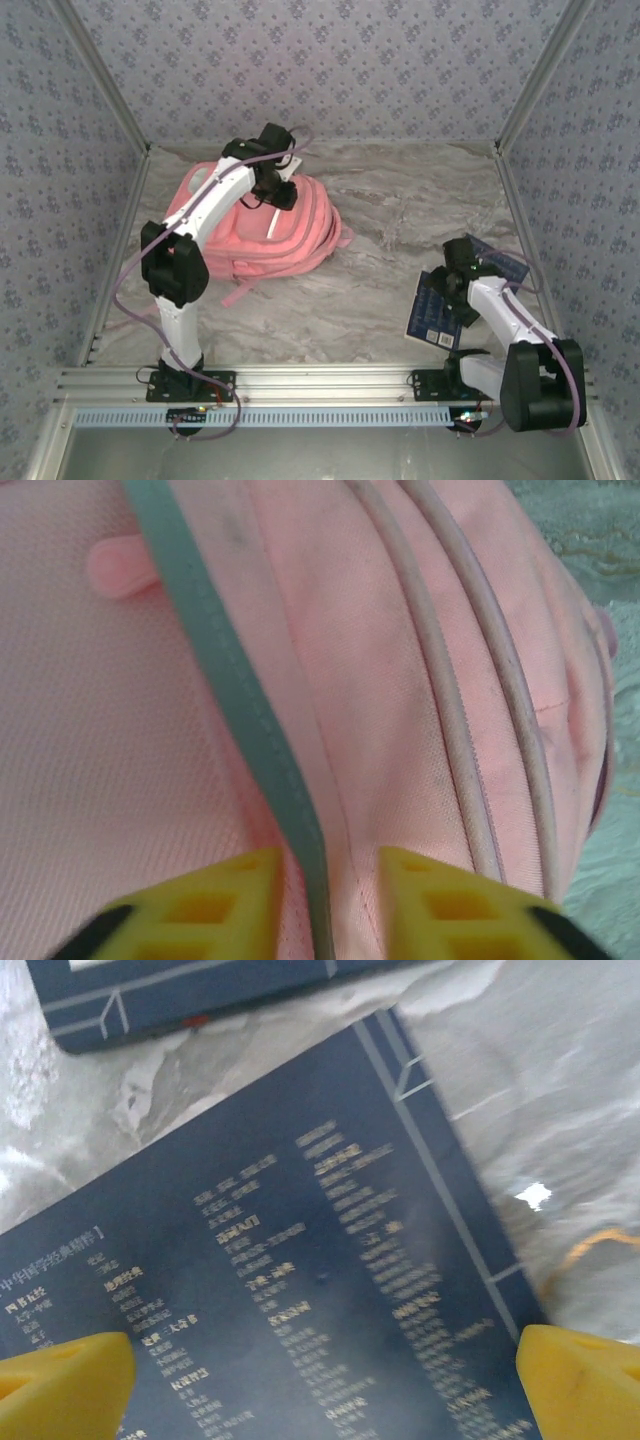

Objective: Pack the student bag

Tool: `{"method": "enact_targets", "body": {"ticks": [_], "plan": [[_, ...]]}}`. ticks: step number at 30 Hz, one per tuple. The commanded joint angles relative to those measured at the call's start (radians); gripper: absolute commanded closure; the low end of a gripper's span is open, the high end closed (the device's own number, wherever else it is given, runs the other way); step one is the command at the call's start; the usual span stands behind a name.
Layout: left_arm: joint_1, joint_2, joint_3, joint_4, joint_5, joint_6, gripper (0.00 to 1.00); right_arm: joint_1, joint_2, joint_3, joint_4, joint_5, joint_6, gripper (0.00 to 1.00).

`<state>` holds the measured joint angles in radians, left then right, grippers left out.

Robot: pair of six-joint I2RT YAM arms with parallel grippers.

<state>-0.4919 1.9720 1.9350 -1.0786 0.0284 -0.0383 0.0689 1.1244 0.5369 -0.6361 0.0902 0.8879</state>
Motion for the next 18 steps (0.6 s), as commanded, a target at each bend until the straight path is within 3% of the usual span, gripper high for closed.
{"method": "enact_targets", "body": {"ticks": [1,6,12,16,18], "plan": [[-0.024,-0.053,0.025,-0.016,-0.012,-0.009,0.62,-0.005,0.003,-0.028,0.134,-0.14,-0.047,0.0],[-0.048,-0.132,0.021,0.0,-0.05,-0.039,0.57,0.045,-0.023,-0.065,0.2,-0.254,-0.017,0.0],[-0.138,-0.22,-0.027,0.021,-0.063,-0.075,0.52,0.144,-0.08,-0.11,0.263,-0.296,0.115,0.01],[-0.19,-0.277,-0.131,0.095,0.056,-0.164,0.52,0.193,-0.109,-0.088,0.195,-0.213,0.113,0.02],[-0.206,-0.326,-0.259,0.219,0.174,-0.254,0.52,0.204,-0.122,-0.06,0.106,-0.118,0.064,0.02]]}}
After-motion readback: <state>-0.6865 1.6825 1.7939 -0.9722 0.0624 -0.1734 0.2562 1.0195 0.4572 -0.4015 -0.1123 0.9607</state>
